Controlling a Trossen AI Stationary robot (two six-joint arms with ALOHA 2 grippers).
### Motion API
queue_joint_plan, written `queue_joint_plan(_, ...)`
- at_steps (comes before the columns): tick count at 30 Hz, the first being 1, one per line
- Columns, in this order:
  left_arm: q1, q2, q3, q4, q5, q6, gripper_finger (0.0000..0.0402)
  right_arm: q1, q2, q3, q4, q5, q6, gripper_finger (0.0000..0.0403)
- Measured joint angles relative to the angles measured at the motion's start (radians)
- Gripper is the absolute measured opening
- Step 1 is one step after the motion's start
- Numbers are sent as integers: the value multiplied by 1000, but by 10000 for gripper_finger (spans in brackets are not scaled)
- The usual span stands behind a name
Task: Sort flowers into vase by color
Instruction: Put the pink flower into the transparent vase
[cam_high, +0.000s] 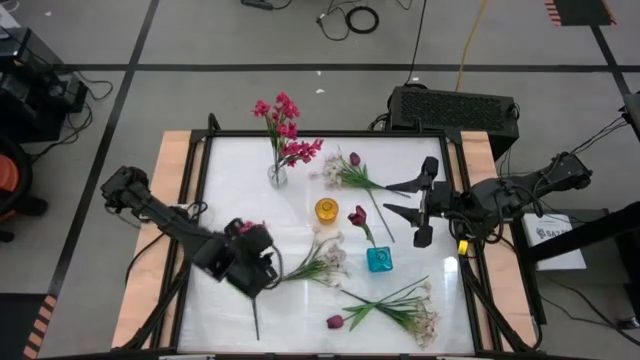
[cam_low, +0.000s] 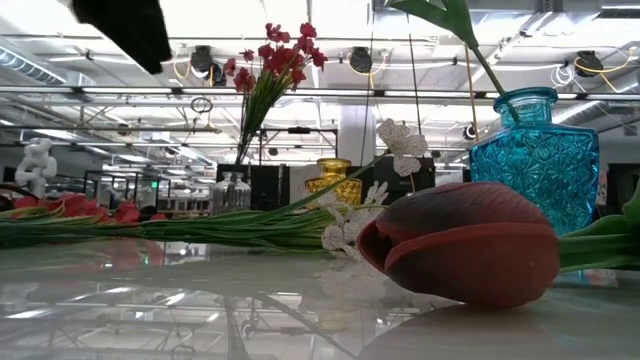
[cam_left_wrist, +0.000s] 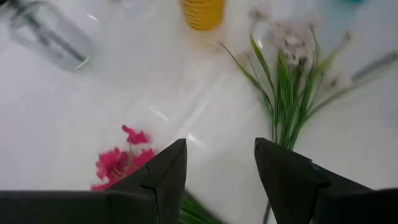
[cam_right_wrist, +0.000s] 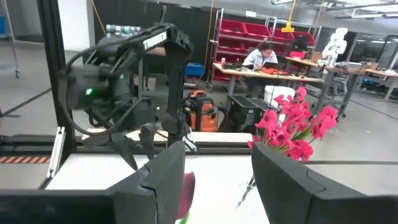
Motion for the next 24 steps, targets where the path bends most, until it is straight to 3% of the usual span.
queue_joint_plan(7,-121,1,-178,-12,-12,-494,195,-11,-4,0,79,2,-53,178)
queue_joint_plan(12,-171,3,-284,4,36,-791,195,-35,-4,0,125,2,-88,178)
queue_joint_plan(18,-199,24,-346,178,64,-882,195,-74,-4,0,134,1,-120,178)
queue_joint_plan(24,-200,106,-351,198,161,-954,195,-105,-3,0,137,-1,-119,178)
